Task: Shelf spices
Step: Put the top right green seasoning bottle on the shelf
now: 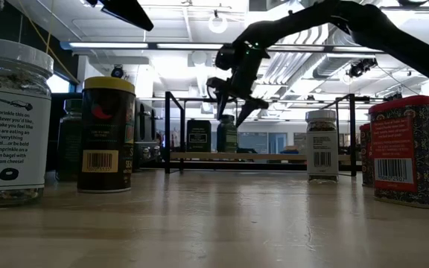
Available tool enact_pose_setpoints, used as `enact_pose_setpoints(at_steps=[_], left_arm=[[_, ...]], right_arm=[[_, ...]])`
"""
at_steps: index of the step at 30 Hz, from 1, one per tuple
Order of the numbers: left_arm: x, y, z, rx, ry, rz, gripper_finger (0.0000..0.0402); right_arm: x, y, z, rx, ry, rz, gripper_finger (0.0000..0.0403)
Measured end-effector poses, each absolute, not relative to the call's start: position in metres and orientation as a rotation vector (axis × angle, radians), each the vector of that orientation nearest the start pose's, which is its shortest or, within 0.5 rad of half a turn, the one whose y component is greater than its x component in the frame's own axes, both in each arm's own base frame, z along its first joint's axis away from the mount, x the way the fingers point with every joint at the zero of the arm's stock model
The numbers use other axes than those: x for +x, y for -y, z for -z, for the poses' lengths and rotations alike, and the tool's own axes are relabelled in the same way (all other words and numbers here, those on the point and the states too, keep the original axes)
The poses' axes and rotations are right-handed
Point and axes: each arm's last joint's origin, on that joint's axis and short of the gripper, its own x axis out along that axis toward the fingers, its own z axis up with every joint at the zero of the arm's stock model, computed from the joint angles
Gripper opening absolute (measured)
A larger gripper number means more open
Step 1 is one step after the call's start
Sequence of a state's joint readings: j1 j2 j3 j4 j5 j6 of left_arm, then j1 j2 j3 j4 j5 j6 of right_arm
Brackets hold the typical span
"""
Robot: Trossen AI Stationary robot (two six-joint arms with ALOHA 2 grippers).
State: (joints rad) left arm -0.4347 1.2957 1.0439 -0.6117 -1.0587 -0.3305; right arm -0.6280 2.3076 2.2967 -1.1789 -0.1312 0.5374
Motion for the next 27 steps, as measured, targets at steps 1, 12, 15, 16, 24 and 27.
enact_pose_setpoints(at_steps=[1, 12, 15, 16, 24, 27], left_arm=[[0.241, 0.084, -0.292, 0.286, -0.532, -0.674, 0.0001], [0.241, 0.084, -0.292, 0.282, -0.530, -0.674, 0.0001], [0.241, 0.084, -0.292, 0.282, -0.530, -0.676, 0.0001], [0.241, 0.083, -0.292, 0.283, -0.531, -0.677, 0.0001], [0.239, 0.083, -0.291, 0.300, -0.547, -0.685, 0.0001], [0.239, 0.082, -0.291, 0.306, -0.552, -0.686, 0.0001]], right_arm=[[0.389, 0.278, -0.269, 0.908, -0.989, 0.733, 0.0273], [0.364, 0.253, -0.331, 0.492, -1.023, 0.589, 0.0275], [0.354, 0.243, -0.338, 0.357, -1.110, 0.646, 0.0275], [0.351, 0.242, -0.335, 0.335, -1.143, 0.671, 0.0275], [0.315, 0.242, -0.267, 0.214, -1.154, 0.949, 0.0275], [0.303, 0.231, -0.252, 0.185, -1.078, 0.891, 0.0275]])
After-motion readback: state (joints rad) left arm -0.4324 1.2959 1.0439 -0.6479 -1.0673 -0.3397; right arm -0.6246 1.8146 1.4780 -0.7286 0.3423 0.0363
